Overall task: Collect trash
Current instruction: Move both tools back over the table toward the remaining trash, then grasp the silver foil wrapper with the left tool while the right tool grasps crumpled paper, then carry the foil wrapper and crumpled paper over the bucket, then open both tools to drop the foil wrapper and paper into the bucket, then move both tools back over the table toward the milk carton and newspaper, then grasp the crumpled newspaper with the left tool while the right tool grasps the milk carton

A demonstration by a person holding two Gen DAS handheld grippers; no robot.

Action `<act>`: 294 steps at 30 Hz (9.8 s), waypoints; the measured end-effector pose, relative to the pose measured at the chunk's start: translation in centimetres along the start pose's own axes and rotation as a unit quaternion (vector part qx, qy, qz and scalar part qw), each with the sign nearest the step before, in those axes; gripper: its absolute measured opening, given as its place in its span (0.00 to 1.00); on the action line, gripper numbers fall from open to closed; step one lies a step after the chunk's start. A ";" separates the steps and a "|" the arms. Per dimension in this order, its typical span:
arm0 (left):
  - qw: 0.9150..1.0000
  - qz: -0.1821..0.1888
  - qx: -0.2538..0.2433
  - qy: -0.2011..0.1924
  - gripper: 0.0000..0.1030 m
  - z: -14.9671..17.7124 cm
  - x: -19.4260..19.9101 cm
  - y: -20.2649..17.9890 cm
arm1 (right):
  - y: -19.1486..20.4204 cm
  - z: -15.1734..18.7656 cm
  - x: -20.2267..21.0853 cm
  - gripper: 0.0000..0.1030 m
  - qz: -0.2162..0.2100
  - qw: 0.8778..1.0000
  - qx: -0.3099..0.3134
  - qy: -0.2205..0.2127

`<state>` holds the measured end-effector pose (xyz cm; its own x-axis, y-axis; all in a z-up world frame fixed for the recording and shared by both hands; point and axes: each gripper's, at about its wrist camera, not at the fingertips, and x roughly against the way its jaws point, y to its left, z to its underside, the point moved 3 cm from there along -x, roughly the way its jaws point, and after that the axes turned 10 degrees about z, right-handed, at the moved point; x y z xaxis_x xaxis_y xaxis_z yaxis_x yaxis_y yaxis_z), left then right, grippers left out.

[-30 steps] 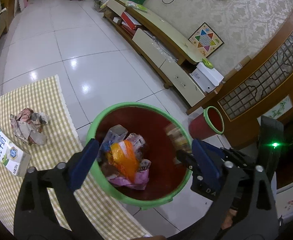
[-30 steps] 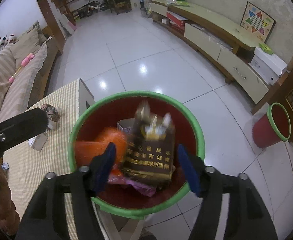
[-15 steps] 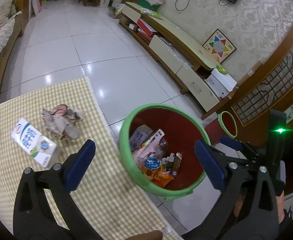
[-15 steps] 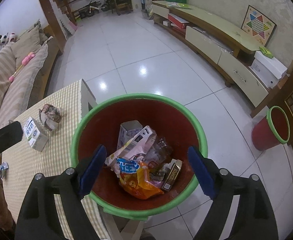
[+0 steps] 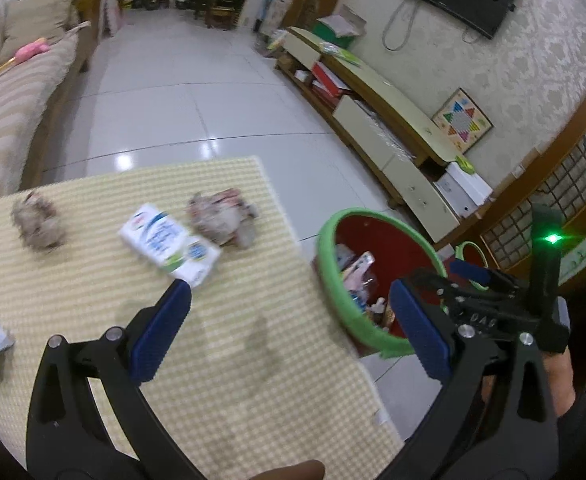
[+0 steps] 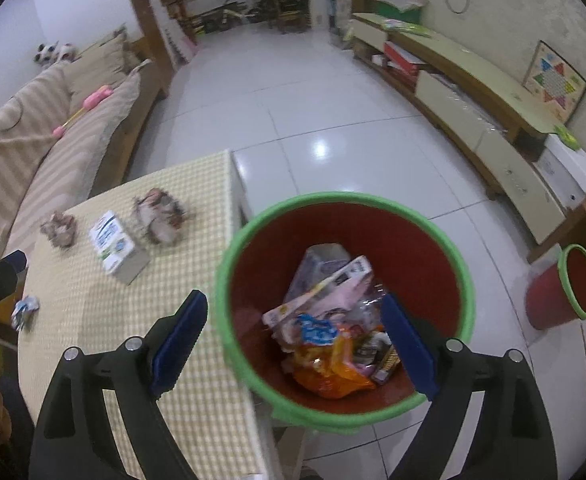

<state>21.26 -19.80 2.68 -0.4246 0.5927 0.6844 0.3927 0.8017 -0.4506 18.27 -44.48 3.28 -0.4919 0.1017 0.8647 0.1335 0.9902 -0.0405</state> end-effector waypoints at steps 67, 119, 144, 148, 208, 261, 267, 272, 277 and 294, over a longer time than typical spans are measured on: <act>0.975 -0.200 0.096 0.033 0.34 10.0 8.1 28.2 | 16.9 -7.1 -12.5 0.86 -0.021 0.994 0.109 0.024; 0.990 -0.112 0.087 -0.021 0.25 10.5 10.5 18.9 | 15.7 0.9 2.4 0.20 -0.128 0.985 0.119 -0.011; 0.998 -0.064 0.002 -0.010 0.25 5.8 7.3 8.2 | 8.2 1.5 6.1 0.20 -0.138 0.988 0.047 -0.046; 0.999 -0.047 -0.011 -0.009 0.25 4.2 5.9 6.2 | 5.6 1.0 6.4 0.20 -0.126 0.990 0.026 -0.057; 0.985 0.117 -0.047 0.117 0.29 -1.9 -14.7 -10.2 | -8.8 1.0 -1.2 0.21 -0.012 0.992 -0.123 0.014; 0.974 -0.192 0.117 -0.015 0.95 -0.5 5.5 19.0 | 18.9 -1.7 -4.8 0.91 -0.073 0.991 0.109 0.000; 0.972 -0.203 0.117 -0.004 0.95 -2.0 3.6 21.4 | 23.2 -2.2 -6.8 0.91 -0.061 0.983 0.173 -0.012; 0.969 -0.206 0.139 0.007 0.95 -2.9 1.9 24.1 | 24.9 -2.5 -9.2 0.91 -0.037 0.977 0.209 -0.008; 0.968 -0.203 0.149 0.018 0.95 -3.8 0.0 25.7 | 26.0 -3.4 -11.2 0.91 -0.034 0.976 0.217 0.003; 0.967 -0.187 0.167 0.046 0.55 -3.4 -3.2 28.7 | 28.1 -2.5 -14.5 0.68 -0.004 0.966 0.255 0.032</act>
<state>36.65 1.10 -10.50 -0.4047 0.2588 0.8770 -0.0669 0.9481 -0.3107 31.27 -18.36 -9.18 -0.4350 0.1031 0.8945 -0.3199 0.9109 -0.2606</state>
